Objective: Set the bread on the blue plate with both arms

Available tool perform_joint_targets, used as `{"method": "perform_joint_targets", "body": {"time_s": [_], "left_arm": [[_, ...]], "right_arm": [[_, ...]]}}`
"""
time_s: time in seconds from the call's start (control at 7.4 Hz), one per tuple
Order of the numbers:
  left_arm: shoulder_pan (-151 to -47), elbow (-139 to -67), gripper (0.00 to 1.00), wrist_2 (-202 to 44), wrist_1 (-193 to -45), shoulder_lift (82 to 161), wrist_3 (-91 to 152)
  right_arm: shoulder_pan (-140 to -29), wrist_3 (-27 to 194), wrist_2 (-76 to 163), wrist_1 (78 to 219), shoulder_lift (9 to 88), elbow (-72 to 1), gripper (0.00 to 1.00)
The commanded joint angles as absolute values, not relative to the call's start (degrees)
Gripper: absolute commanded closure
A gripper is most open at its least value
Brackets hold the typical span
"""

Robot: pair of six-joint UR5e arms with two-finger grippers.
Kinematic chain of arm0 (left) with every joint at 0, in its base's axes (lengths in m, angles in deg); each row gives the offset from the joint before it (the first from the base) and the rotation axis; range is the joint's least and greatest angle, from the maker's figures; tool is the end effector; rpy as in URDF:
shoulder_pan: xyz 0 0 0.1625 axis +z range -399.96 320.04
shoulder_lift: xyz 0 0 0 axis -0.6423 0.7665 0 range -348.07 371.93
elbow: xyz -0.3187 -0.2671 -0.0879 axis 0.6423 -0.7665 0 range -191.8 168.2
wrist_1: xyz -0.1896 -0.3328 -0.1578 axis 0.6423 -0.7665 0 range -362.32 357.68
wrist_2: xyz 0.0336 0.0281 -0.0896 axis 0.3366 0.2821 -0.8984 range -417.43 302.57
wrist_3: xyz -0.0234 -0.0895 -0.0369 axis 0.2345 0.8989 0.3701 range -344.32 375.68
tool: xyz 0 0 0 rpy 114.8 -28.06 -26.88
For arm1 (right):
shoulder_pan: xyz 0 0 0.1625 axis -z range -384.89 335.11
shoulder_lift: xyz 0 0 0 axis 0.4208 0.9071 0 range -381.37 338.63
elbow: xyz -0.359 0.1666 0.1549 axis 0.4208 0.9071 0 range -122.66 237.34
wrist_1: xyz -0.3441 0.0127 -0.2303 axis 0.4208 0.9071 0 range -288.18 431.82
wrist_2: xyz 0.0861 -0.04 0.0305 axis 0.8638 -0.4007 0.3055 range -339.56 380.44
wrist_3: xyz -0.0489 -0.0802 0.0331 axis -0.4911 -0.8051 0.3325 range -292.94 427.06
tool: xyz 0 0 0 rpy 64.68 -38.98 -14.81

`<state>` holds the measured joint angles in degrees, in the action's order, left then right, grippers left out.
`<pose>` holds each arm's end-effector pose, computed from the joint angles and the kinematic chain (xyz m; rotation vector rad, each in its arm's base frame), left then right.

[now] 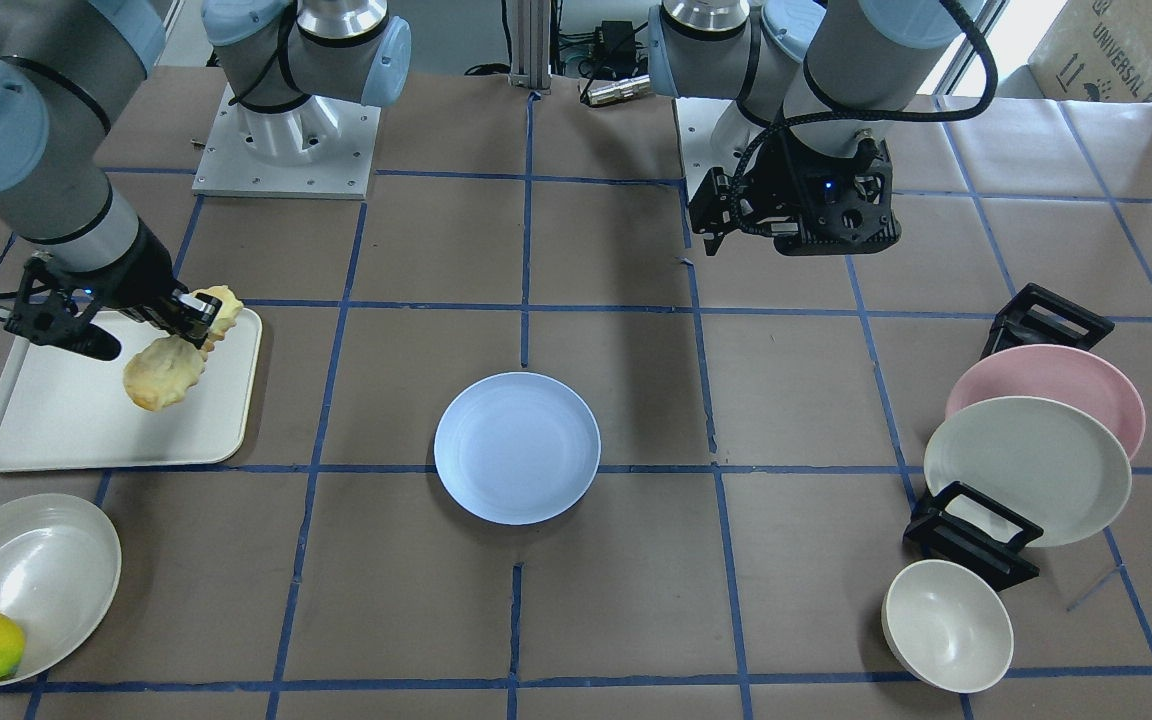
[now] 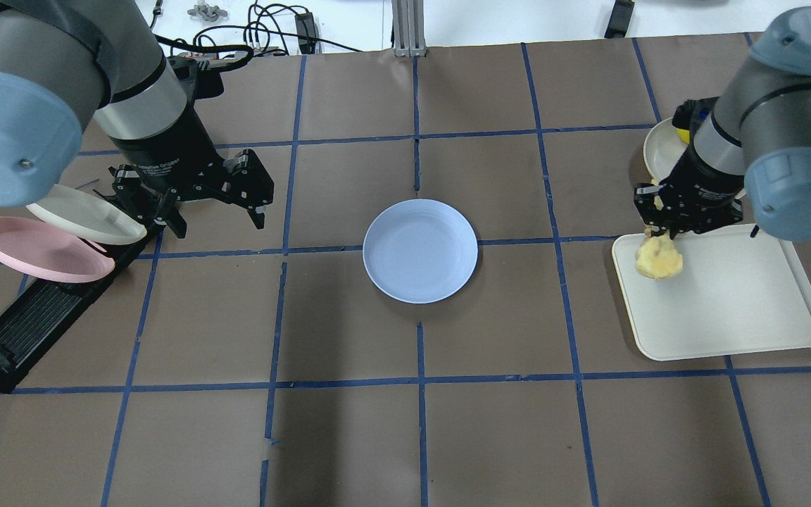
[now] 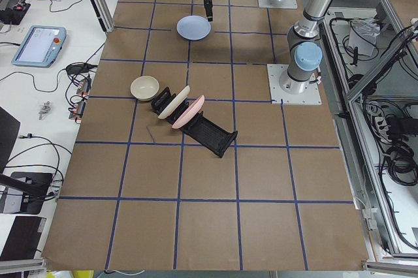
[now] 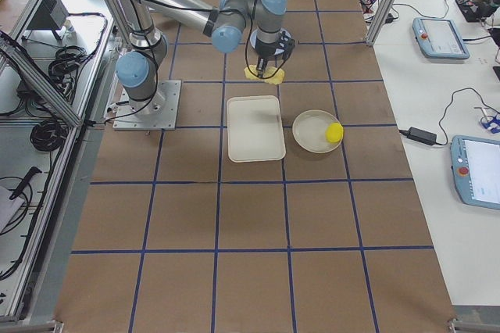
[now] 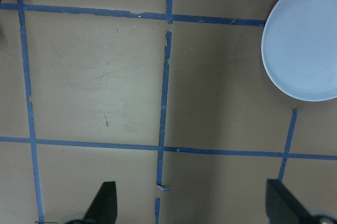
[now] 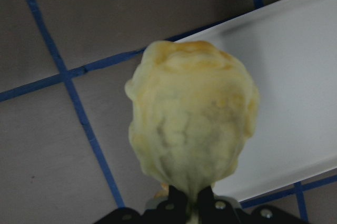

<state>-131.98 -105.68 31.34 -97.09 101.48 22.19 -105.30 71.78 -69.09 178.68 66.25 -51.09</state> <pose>-0.1520 -0.4676 0.4512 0.1249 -3.1202 -0.2256 0.0528 -0.4926 0.3416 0.3899 3.1042 0.1072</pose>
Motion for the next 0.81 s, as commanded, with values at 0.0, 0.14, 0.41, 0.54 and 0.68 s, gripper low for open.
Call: {"method": "perform_joint_targets", "body": {"time_s": [0.0, 0.14, 0.41, 0.54, 0.68], "left_arm": [[-132.0, -105.8, 0.00, 31.2, -97.2, 101.3, 22.0], [-132.0, -105.8, 0.00, 31.0, -97.2, 101.5, 21.8], [-131.9, -105.7, 0.00, 31.0, -97.2, 101.3, 21.7], [-131.9, -105.8, 0.00, 31.0, -97.2, 101.2, 21.7], [-131.9, -105.8, 0.00, 31.0, -97.2, 101.2, 21.7]], "right_arm": [[-118.1, 77.7, -67.5, 177.9, 61.6, -45.3, 0.91], [-124.6, 80.2, -67.4, 178.0, 57.3, -40.9, 0.91], [-134.4, 86.5, -67.5, 178.2, 47.1, -33.6, 0.91], [-137.0, 87.1, -68.0, 178.1, 43.3, -30.6, 0.91], [-137.6, 87.2, -67.5, 177.9, 42.1, -30.3, 0.91]]}}
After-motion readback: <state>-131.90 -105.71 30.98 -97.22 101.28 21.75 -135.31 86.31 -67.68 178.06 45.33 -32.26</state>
